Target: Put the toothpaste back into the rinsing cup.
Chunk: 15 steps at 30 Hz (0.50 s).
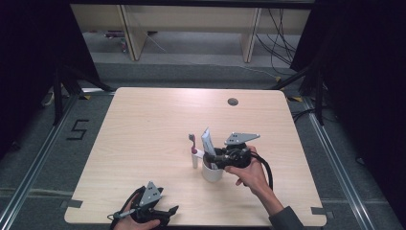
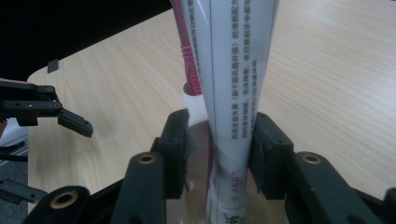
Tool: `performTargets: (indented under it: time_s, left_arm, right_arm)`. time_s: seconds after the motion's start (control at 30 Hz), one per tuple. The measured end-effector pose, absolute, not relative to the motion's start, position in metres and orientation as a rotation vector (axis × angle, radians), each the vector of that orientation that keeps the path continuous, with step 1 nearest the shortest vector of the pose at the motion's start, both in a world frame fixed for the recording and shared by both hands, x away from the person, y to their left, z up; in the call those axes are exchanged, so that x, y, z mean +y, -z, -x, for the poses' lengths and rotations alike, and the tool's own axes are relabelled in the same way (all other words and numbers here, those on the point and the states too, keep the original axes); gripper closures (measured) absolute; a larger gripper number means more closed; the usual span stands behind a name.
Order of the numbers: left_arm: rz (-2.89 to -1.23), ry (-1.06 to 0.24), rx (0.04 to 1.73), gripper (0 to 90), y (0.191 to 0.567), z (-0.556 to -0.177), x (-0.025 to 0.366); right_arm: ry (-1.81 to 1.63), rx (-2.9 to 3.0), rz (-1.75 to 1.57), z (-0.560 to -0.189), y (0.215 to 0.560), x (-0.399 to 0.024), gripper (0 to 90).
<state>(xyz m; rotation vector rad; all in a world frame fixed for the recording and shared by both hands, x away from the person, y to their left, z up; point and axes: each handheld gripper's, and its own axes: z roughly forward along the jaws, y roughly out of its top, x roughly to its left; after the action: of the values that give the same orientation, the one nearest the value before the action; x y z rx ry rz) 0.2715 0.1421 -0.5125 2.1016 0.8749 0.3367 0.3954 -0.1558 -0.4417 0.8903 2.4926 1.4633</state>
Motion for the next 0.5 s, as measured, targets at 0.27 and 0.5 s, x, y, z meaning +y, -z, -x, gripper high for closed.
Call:
performTargets:
  time_s: [0.27,0.5]
  left_arm:
    - [-2.105,-0.336,0.876,18.2,0.5120,-0.2716,0.1418]
    - [-2.096,-0.331,0.878,18.2,0.5127,-0.2705,0.1409]
  right_arm:
    - [-1.479,2.465,-0.872,-0.3972,0.4397,-0.1598,58.7]
    - [-1.461,2.465,-0.897,-0.3967,0.4382,-0.1615,56.0]
